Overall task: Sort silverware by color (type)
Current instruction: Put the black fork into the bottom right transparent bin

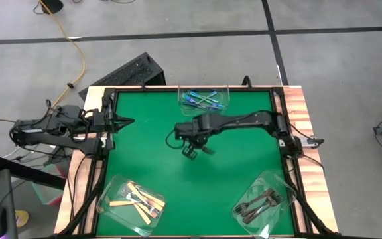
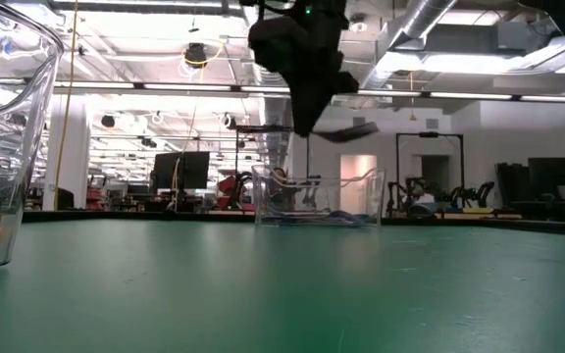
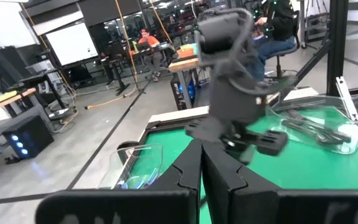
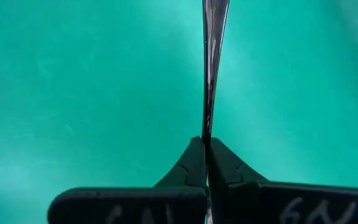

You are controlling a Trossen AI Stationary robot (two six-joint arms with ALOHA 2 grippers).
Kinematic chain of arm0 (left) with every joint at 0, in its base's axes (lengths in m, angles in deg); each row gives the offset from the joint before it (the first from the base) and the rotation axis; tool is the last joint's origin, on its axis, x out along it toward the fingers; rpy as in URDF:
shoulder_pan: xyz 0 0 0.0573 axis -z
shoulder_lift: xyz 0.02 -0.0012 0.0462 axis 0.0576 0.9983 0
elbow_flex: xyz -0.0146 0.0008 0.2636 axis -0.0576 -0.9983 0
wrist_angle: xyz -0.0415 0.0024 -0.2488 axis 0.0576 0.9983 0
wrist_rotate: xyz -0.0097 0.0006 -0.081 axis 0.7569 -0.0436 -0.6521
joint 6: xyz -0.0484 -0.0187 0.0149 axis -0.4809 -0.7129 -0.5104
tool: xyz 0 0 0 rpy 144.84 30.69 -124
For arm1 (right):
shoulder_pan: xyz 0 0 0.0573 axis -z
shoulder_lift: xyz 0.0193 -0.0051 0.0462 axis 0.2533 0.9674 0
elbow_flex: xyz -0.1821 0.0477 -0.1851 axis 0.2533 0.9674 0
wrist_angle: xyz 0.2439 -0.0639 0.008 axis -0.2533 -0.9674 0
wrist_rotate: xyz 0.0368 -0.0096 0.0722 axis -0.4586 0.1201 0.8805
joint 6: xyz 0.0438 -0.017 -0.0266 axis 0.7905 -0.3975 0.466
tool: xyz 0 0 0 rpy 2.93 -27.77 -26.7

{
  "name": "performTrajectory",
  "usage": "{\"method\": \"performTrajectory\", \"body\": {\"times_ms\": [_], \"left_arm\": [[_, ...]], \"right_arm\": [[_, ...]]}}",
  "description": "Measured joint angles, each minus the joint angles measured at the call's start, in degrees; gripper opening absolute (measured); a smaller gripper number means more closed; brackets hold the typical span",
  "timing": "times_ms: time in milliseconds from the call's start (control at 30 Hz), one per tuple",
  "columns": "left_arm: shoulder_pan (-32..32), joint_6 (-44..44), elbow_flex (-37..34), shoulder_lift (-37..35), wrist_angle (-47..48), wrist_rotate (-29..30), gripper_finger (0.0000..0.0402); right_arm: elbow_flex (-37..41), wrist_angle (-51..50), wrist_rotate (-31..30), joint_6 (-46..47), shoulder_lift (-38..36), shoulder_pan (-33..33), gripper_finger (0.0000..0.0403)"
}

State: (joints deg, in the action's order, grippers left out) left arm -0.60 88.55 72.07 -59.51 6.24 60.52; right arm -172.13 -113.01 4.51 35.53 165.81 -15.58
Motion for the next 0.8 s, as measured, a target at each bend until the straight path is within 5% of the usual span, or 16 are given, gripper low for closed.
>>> {"method": "performTrajectory", "body": {"times_ms": [367,800], "left_arm": [[0.0,-2.3,0.0,0.0,0.0,0.0,0.0],[0.0,-5.5,0.0,0.0,0.6,1.5,0.0]], "right_arm": [[-12.4,-14.2,-7.1,-10.4,-2.9,2.6,0.0008],[-1.7,-15.8,-12.3,-16.0,-20.6,4.3,0.0008]]}}
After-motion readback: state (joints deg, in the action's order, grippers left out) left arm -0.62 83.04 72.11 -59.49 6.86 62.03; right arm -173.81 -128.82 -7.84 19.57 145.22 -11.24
